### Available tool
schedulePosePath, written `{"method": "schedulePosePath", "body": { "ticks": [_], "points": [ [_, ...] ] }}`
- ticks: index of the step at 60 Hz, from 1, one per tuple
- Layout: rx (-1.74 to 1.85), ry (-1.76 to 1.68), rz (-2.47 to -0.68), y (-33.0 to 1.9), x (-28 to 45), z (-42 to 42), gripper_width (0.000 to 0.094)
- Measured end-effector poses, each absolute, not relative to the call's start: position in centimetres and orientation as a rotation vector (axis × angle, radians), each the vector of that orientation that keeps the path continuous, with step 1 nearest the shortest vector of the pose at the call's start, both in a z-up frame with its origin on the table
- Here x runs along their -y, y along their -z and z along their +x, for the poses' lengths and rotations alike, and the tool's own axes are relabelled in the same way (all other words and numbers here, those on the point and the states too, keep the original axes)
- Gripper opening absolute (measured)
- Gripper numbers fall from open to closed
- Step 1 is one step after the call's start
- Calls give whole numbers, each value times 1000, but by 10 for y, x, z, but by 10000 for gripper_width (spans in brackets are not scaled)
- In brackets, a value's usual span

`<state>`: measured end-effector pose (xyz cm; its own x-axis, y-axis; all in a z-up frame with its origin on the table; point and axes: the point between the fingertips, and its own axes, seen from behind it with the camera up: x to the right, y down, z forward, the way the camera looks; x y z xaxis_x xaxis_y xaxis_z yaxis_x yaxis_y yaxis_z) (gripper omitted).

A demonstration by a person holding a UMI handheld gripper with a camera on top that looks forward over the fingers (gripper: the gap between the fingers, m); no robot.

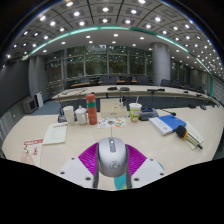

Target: Arrange mouse

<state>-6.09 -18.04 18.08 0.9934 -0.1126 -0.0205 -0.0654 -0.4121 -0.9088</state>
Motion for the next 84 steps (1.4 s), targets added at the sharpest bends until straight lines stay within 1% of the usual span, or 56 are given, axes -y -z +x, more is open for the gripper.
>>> {"method": "schedulePosePath", "body": {
  "ticks": [4,9,17,22,29,31,33,35,38,41,45,52,60,67,76,84],
  "points": [
    [-159,72,-2030,-156,176,-17,368],
    [-170,106,-2104,-107,176,27,370],
    [-163,106,-2197,-39,178,57,373],
    [-171,104,-2234,-12,180,67,399],
    [-162,58,-2283,11,183,66,491],
    [-150,58,-2282,8,181,65,513],
    [-143,66,-2280,7,182,65,571],
    [-136,66,-2282,4,184,64,680],
    [-128,60,-2273,-4,186,61,871],
    [-123,62,-2270,-17,191,59,838],
    [-126,86,-2251,-35,201,55,868],
    [-124,121,-2216,-77,231,45,864],
    [-106,171,-2167,-128,281,27,858],
    [-111,219,-2143,-162,331,16,858],
    [-131,258,-2116,-191,395,-2,855],
    [-138,277,-2106,-202,432,-15,856]
  ]
}}
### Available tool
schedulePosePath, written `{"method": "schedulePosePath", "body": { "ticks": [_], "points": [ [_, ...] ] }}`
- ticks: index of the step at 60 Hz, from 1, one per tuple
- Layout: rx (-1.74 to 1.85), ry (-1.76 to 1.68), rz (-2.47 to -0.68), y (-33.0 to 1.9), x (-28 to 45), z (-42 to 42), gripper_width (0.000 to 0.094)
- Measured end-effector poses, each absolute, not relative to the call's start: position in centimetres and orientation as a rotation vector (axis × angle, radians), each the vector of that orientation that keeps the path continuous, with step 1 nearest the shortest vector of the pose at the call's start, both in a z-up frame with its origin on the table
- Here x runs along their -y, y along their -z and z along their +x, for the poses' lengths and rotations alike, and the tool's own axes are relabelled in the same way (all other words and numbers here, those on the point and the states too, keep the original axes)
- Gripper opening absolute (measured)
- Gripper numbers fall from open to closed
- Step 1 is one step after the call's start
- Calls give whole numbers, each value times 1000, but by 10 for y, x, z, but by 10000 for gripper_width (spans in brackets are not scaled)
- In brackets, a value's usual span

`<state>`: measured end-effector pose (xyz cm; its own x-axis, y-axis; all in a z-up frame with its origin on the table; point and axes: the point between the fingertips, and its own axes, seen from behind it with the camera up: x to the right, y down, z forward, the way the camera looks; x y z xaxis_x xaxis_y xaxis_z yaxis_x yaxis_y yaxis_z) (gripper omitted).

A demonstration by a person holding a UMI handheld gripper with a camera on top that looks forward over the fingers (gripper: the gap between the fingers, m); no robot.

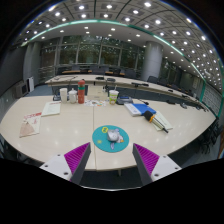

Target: Arrange mouse

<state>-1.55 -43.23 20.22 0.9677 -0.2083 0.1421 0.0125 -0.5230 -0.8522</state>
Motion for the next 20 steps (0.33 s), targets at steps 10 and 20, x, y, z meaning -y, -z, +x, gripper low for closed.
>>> {"method": "schedulePosePath", "body": {
  "ticks": [10,20],
  "points": [
    [-150,280,-2095,-213,461,-27,855],
    [-142,270,-2083,-221,470,-33,856]
  ]
}}
